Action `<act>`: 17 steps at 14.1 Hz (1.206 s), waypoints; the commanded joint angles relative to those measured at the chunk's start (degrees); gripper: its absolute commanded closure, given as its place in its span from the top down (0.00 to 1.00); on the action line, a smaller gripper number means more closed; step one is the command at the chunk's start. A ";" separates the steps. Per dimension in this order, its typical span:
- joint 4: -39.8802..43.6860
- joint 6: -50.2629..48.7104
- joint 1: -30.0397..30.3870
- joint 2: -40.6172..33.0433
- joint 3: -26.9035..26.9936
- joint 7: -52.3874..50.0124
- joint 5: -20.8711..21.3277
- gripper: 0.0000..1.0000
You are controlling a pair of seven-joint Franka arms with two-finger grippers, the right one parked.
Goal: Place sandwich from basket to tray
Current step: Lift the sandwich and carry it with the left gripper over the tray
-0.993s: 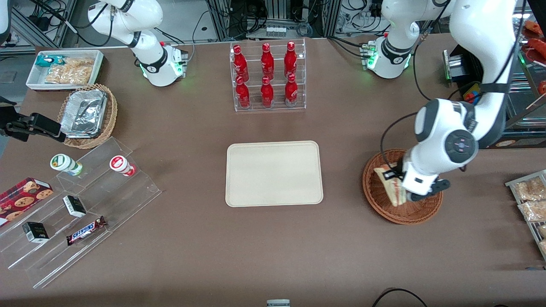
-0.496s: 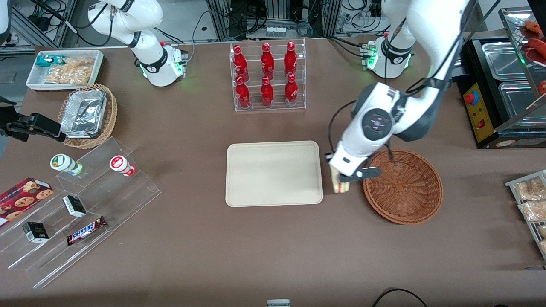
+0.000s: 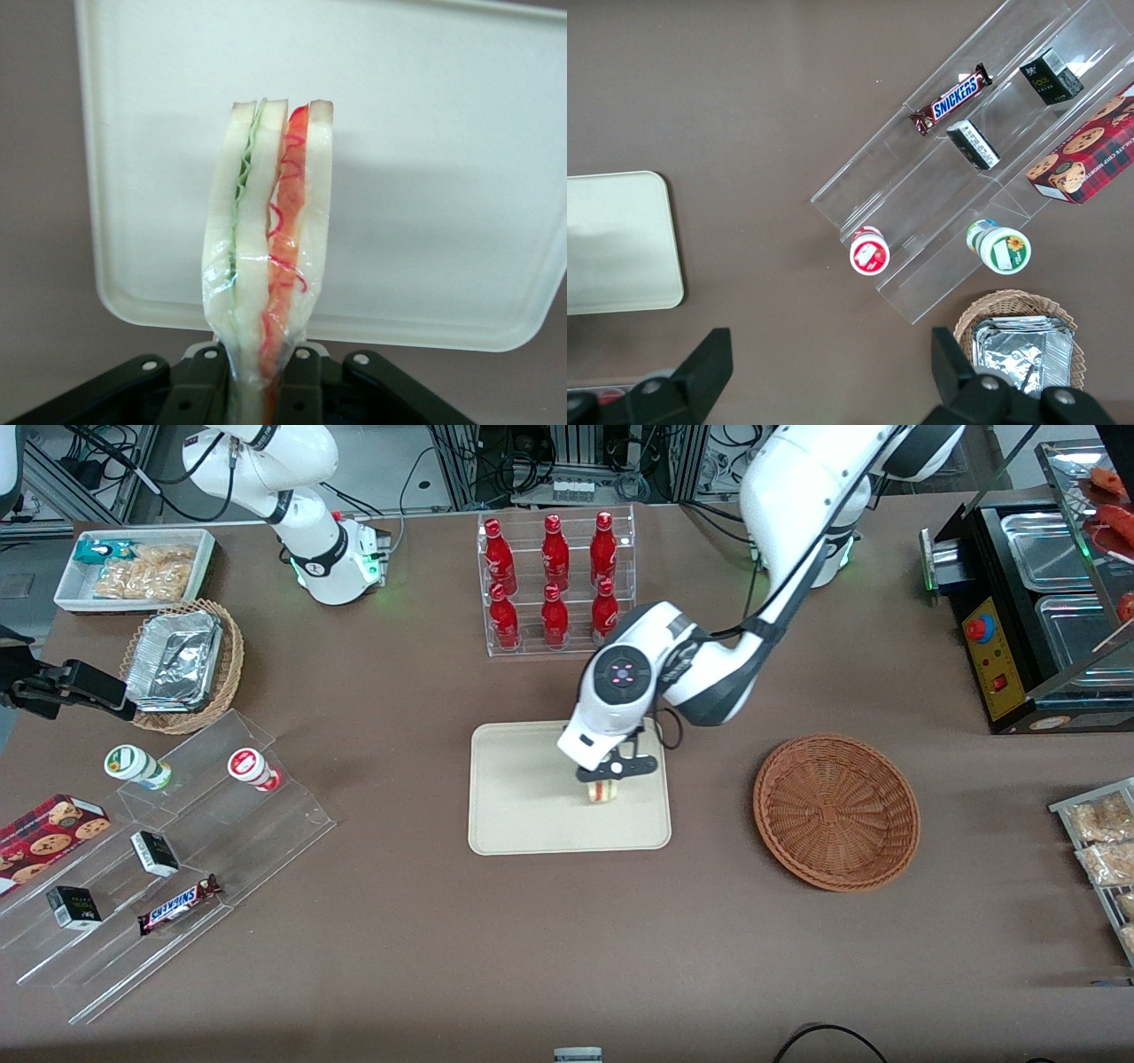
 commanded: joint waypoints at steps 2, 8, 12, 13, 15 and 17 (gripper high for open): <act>4.21 -1.06 -2.51 3.34 0.93 -1.41 0.40 0.10; 8.17 1.21 -3.21 8.44 0.84 -1.67 0.32 0.12; 8.17 3.25 -3.22 9.15 0.93 -1.76 0.40 0.36; 8.17 3.34 -3.21 9.15 0.93 -1.58 0.40 0.53; 8.17 3.78 -3.21 9.23 1.02 -1.58 0.58 0.87; 8.17 4.65 -3.21 9.06 1.10 -2.19 2.15 1.00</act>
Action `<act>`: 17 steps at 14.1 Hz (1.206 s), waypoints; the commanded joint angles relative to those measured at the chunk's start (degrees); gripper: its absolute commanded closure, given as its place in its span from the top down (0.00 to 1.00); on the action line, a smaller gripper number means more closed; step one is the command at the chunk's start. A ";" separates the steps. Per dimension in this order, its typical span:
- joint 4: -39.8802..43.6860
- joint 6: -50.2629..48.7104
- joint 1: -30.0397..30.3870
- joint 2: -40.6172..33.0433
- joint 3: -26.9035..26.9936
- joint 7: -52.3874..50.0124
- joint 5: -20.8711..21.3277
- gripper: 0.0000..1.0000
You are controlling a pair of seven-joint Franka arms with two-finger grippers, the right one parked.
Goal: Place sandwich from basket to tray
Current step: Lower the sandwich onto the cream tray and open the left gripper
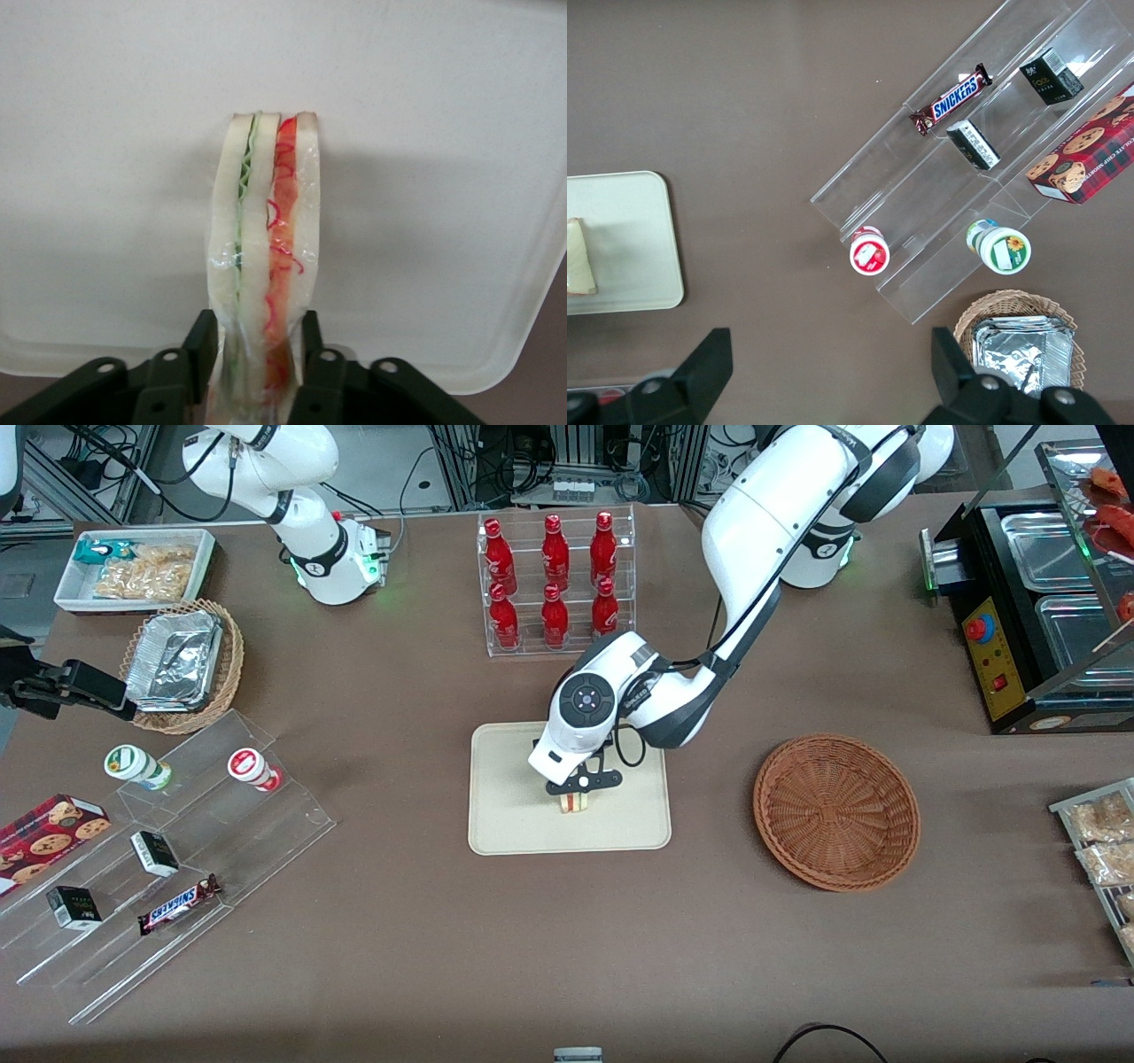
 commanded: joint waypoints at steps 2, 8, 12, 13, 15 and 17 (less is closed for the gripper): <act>1.45 0.68 -0.93 0.17 0.90 -1.50 1.74 1.00; 5.06 -0.11 -0.40 -1.32 3.44 -1.50 1.83 1.00; 4.53 -5.02 -0.32 -5.01 8.36 -0.71 2.09 1.00; 4.09 -5.64 -0.23 -5.97 9.59 -0.71 2.18 1.00; 2.95 -7.39 -0.23 -7.03 13.89 0.16 2.18 1.00; 0.15 -10.11 0.03 -10.44 18.29 5.49 1.83 1.00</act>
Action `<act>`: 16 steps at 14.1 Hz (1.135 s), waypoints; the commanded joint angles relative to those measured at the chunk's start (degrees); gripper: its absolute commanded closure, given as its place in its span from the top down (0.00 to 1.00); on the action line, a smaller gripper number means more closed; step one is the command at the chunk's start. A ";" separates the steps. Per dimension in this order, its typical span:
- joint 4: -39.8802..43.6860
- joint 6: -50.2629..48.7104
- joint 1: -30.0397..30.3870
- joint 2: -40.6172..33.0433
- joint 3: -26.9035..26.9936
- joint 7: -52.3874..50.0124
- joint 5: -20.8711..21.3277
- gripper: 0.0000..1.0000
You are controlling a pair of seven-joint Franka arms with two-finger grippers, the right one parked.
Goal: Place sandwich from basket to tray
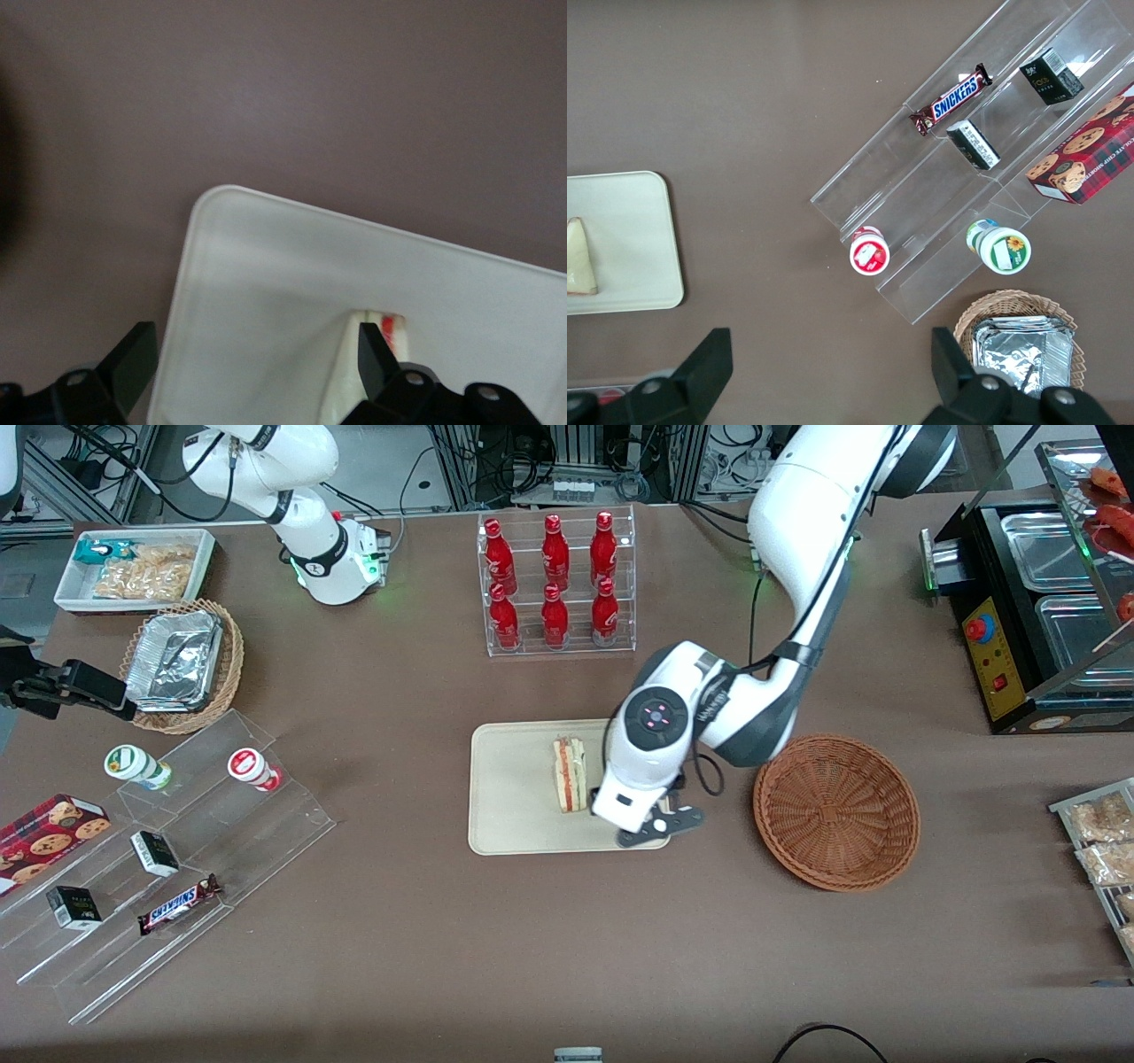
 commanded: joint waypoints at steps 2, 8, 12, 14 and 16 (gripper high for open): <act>-6.07 -4.51 3.90 -8.31 4.53 9.06 -0.39 1.00; -5.99 -21.73 14.37 -18.77 4.53 22.43 -0.66 1.00; -5.99 -29.56 18.42 -24.57 4.53 26.48 -0.48 1.00; -5.81 -32.89 19.66 -26.69 4.62 26.58 -0.48 1.00; -5.37 -34.93 19.75 -27.22 4.62 26.58 -0.13 1.00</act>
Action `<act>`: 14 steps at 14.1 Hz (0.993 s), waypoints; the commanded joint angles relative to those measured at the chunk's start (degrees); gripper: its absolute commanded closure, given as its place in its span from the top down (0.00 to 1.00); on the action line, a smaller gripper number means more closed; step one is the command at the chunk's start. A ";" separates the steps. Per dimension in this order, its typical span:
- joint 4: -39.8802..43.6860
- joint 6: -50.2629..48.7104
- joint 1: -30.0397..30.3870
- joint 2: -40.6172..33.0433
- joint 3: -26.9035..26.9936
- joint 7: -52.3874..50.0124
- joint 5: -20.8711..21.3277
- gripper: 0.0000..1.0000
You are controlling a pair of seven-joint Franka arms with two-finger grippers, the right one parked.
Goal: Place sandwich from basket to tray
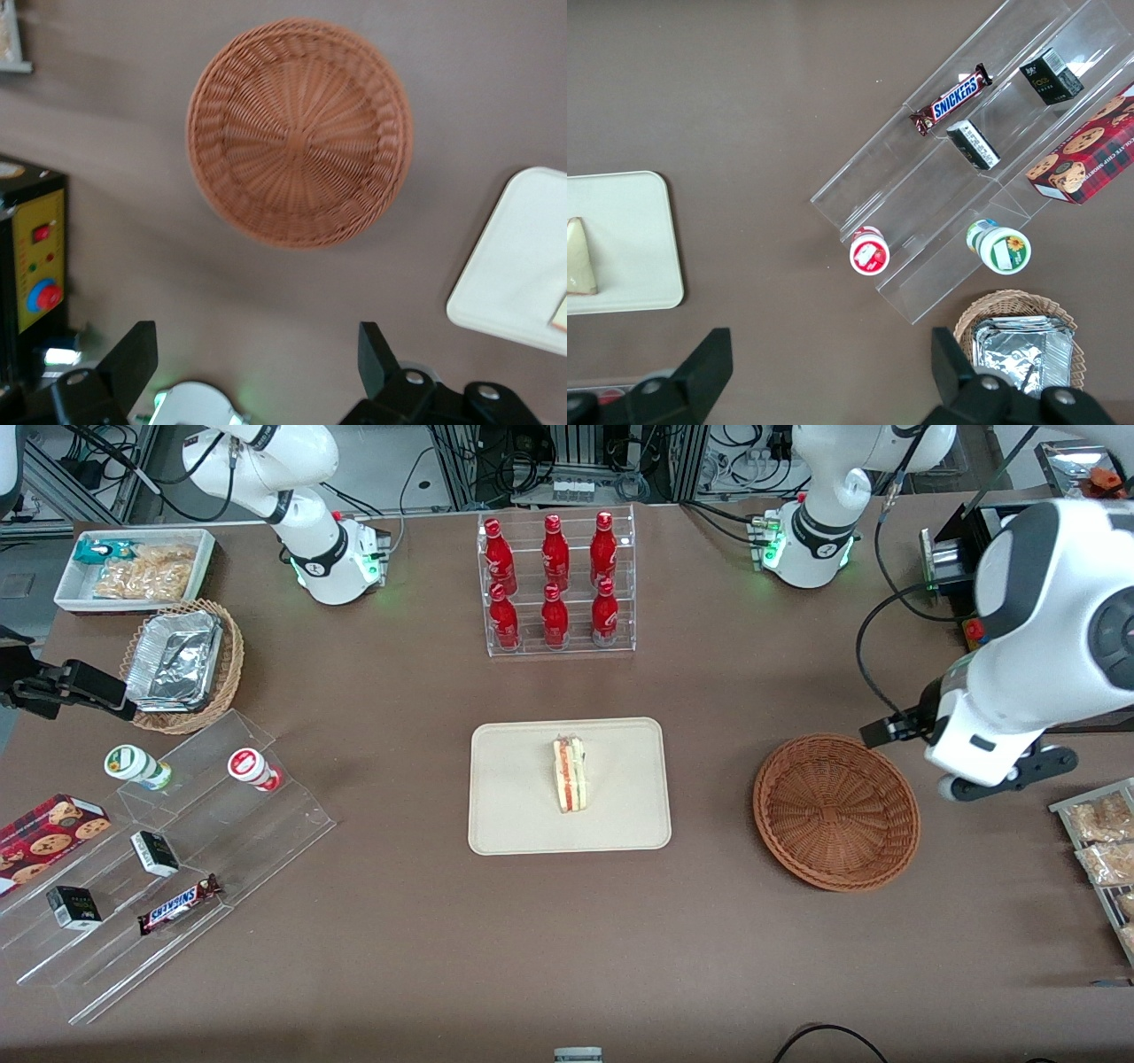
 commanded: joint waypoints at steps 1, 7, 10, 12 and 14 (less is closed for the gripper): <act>-1.82 -1.20 0.39 -2.81 -0.60 0.53 0.25 1.00; -2.52 -2.25 16.90 -6.15 -16.85 0.44 0.43 1.00; -6.64 -2.78 20.06 -10.90 -19.48 1.66 0.34 1.00; -6.92 -2.61 22.70 -11.35 -20.90 4.12 0.25 1.00; -6.74 -1.91 22.80 -11.17 -20.82 4.31 0.34 1.00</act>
